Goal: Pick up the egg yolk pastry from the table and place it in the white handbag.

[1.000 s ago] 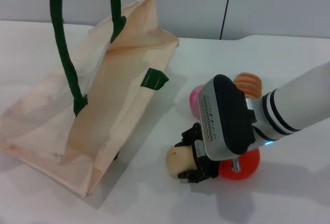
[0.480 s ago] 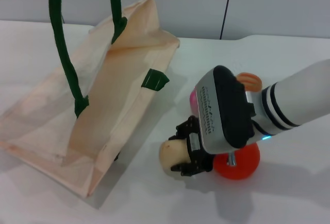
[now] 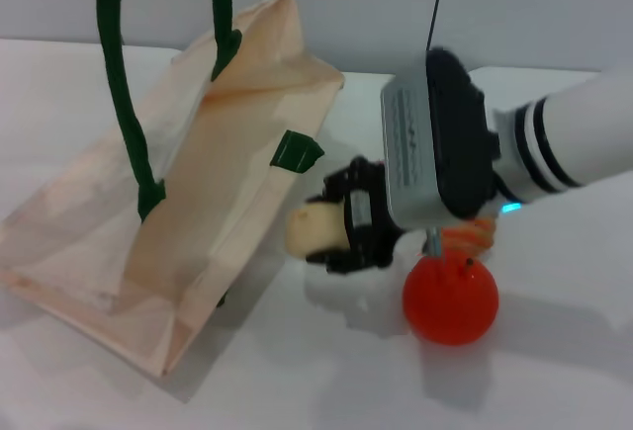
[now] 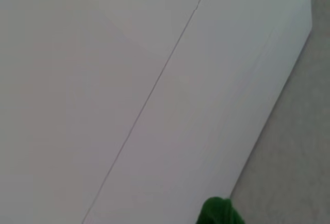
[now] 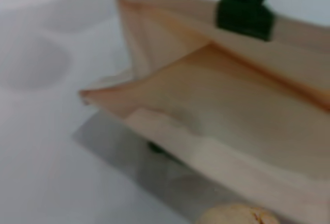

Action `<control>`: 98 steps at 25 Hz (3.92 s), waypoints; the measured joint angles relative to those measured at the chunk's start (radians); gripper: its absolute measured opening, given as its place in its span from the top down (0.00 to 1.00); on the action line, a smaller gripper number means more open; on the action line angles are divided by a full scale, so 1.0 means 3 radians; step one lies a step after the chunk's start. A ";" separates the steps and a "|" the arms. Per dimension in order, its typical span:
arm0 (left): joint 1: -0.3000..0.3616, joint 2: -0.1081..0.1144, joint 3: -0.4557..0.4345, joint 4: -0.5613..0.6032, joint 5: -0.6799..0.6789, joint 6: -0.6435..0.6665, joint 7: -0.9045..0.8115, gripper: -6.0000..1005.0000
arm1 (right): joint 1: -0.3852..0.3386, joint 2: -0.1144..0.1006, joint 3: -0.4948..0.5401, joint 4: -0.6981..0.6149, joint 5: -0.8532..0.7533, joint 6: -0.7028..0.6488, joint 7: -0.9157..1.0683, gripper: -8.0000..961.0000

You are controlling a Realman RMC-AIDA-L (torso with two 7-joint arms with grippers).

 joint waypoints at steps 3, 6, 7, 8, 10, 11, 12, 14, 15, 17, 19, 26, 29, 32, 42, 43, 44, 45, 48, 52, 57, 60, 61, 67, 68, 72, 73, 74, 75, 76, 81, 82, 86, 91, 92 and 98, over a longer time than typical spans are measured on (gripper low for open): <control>-0.0055 0.0019 0.0000 0.0002 -0.0005 0.0020 -0.0063 0.86 | 0.0100 0.0009 0.0004 0.0015 0.0029 -0.0130 -0.0003 0.37; -0.0075 0.0020 0.0000 0.0003 -0.0004 0.0022 -0.0067 0.86 | 0.0199 0.0021 -0.0025 0.0021 0.0041 -0.0269 -0.0003 0.37; -0.0084 0.0021 0.0000 0.0006 -0.0001 0.0023 -0.0067 0.86 | 0.0240 0.0024 -0.0036 0.0023 0.0052 -0.0313 -0.0001 0.37; -0.0091 0.0021 0.0000 0.0009 0.0001 0.0023 -0.0067 0.86 | 0.0269 0.0025 -0.0045 0.0025 0.0071 -0.0341 0.0001 0.37; -0.0106 0.0021 0.0000 0.0016 0.0008 0.0024 -0.0068 0.86 | 0.0335 0.0025 -0.0058 0.0039 0.0149 -0.0370 -0.0004 0.38; -0.0112 0.0021 0.0000 0.0018 0.0011 0.0024 -0.0068 0.86 | 0.0373 0.0024 -0.0067 0.0064 0.0204 -0.0386 -0.0014 0.38; -0.0114 0.0021 0.0000 0.0019 0.0013 0.0024 -0.0068 0.86 | 0.0415 0.0021 -0.0084 0.0102 0.0258 -0.0417 -0.0024 0.38; -0.0117 0.0022 0.0000 0.0039 0.0013 0.0024 -0.0066 0.86 | 0.0481 0.0020 -0.0138 0.0185 0.0309 -0.0521 -0.0032 0.38; -0.0120 0.0029 0.0000 0.0073 0.0013 0.0024 -0.0061 0.86 | 0.0511 0.0021 -0.0173 0.0234 0.0326 -0.0581 -0.0034 0.38; -0.0128 0.0051 0.0000 0.0144 0.0013 0.0024 -0.0047 0.86 | 0.0614 0.0024 -0.0318 0.0374 0.0428 -0.0776 -0.0044 0.38; -0.0143 0.0077 0.0000 0.0190 0.0011 0.0024 -0.0043 0.86 | 0.0748 0.0026 -0.0477 0.0535 0.0579 -0.0946 -0.0064 0.38; -0.0237 0.0087 0.0000 0.0235 0.0006 0.0024 -0.0045 0.86 | 0.1170 0.0055 -0.0841 0.1153 0.1236 -0.1416 -0.0359 0.38; -0.0252 0.0087 0.0000 0.0235 -0.0009 0.0024 -0.0050 0.86 | 0.1253 0.0062 -0.0963 0.1284 0.1451 -0.1638 -0.0474 0.38; -0.0242 0.0088 0.0000 0.0235 -0.0058 0.0021 -0.0051 0.86 | 0.1269 0.0064 -0.1050 0.1303 0.1568 -0.1810 -0.0581 0.39; -0.0156 0.0098 0.0000 0.0234 -0.0126 -0.0011 -0.0041 0.86 | 0.1229 0.0074 -0.1081 0.1233 0.1615 -0.1868 -0.0665 0.38; -0.0143 0.0098 -0.0003 0.0234 -0.0127 -0.0015 -0.0040 0.86 | 0.1214 0.0074 -0.1082 0.1210 0.1616 -0.1868 -0.0660 0.37; -0.0122 0.0098 -0.0008 0.0231 -0.0127 -0.0022 -0.0040 0.86 | 0.1190 0.0070 -0.1082 0.1179 0.1617 -0.1869 -0.0655 0.37; -0.0108 0.0098 -0.0011 0.0229 -0.0136 -0.0033 -0.0040 0.86 | 0.1170 0.0067 -0.1082 0.1155 0.1617 -0.1869 -0.0653 0.36; -0.0041 0.0098 -0.0009 0.0227 -0.0202 -0.0090 -0.0028 0.86 | 0.1090 0.0051 -0.1078 0.1049 0.1616 -0.1867 -0.0646 0.24; 0.0086 0.0098 -0.0005 0.0227 -0.0368 -0.0174 -0.0007 0.86 | 0.0938 0.0030 -0.1029 0.0929 0.1578 -0.1864 -0.0623 0.11; 0.0238 0.0082 -0.0009 0.0209 -0.0588 -0.0299 0.0002 0.86 | 0.0588 0.0000 -0.0530 0.0754 0.1316 -0.1875 -0.0612 0.09; 0.0281 0.0075 -0.0019 0.0214 -0.0671 -0.0369 0.0005 0.86 | 0.0291 0.0001 -0.0105 0.0514 0.1100 -0.1904 -0.0612 0.08; 0.0297 0.0071 -0.0027 0.0219 -0.0700 -0.0397 0.0013 0.86 | 0.0192 0.0003 0.0001 0.0416 0.1052 -0.1938 -0.0611 0.08; 0.0371 0.0038 -0.0022 0.0266 -0.0831 -0.0647 0.0041 0.86 | -0.0257 0.0012 0.0252 -0.0010 0.1021 -0.2212 -0.0624 0.08; 0.0373 0.0036 -0.0016 0.0284 -0.0831 -0.0689 0.0041 0.87 | -0.0300 0.0013 0.0264 -0.0042 0.1024 -0.2238 -0.0627 0.08; 0.0379 0.0028 -0.0010 0.0383 -0.0830 -0.0851 0.0061 0.87 | -0.0390 0.0018 0.0300 -0.0086 0.1051 -0.2353 -0.0626 0.08; 0.0379 0.0027 -0.0010 0.0393 -0.0829 -0.0869 0.0072 0.87 | -0.0414 0.0020 0.0311 -0.0098 0.1062 -0.2380 -0.0625 0.08; 0.0379 0.0027 -0.0010 0.0395 -0.0829 -0.0873 0.0077 0.83 | -0.0440 0.0021 0.0323 -0.0113 0.1079 -0.2405 -0.0624 0.08; 0.0379 0.0026 -0.0013 0.0397 -0.0829 -0.0879 0.0085 0.79 | -0.0467 0.0022 0.0330 -0.0133 0.1106 -0.2430 -0.0625 0.08; 0.0383 0.0017 -0.0027 0.0398 -0.0840 -0.0883 0.0153 0.74 | -0.0504 0.0022 0.0335 -0.0159 0.1143 -0.2467 -0.0627 0.08; 0.0413 -0.0112 -0.0039 0.0407 -0.0976 -0.0934 0.0572 0.51 | -0.0706 0.0021 0.0338 -0.0264 0.1386 -0.2820 -0.0782 0.08; 0.0424 -0.0173 -0.0040 0.0414 -0.1053 -0.0984 0.0719 0.46 | -0.0745 0.0022 0.0338 -0.0273 0.1465 -0.2908 -0.0848 0.08; 0.0437 -0.0373 -0.0041 0.0437 -0.1209 -0.1211 0.1292 0.29 | -0.0838 0.0023 0.0342 -0.0260 0.1863 -0.3192 -0.1134 0.08; 0.0442 -0.0560 -0.0041 0.0588 -0.1441 -0.1587 0.2054 0.16 | -0.0825 0.0022 0.0609 -0.0065 0.2543 -0.3006 -0.1688 0.08; 0.0449 -0.0560 -0.0042 0.0696 -0.1490 -0.1663 0.2210 0.15 | -0.0804 0.0022 0.0738 0.0049 0.2806 -0.2807 -0.1888 0.08; 0.0507 -0.0556 -0.0046 0.1053 -0.1735 -0.1998 0.2931 0.13 | -0.0579 0.0005 0.1623 0.1639 0.4732 -0.0711 -0.3622 0.08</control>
